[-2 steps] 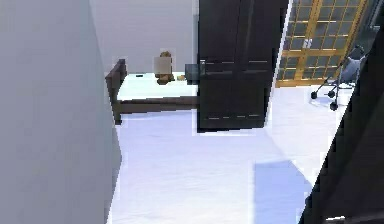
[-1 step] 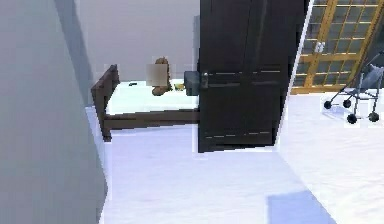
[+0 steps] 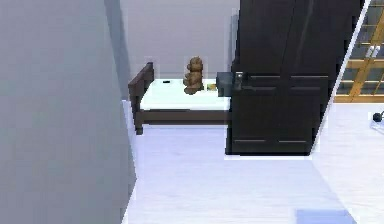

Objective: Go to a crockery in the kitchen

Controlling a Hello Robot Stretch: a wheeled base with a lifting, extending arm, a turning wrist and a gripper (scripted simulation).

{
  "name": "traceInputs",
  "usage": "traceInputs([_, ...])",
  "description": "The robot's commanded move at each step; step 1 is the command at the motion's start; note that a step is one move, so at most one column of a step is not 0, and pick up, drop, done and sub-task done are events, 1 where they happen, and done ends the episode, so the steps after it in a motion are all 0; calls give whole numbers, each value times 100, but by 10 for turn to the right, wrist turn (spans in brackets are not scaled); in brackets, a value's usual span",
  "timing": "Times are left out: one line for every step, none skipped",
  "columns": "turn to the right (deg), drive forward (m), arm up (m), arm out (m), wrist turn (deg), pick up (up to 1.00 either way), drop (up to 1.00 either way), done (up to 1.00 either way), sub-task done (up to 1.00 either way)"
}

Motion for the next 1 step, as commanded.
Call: traceInputs([0, 45, 0, 0, 0, 0, 0, 0, 0])
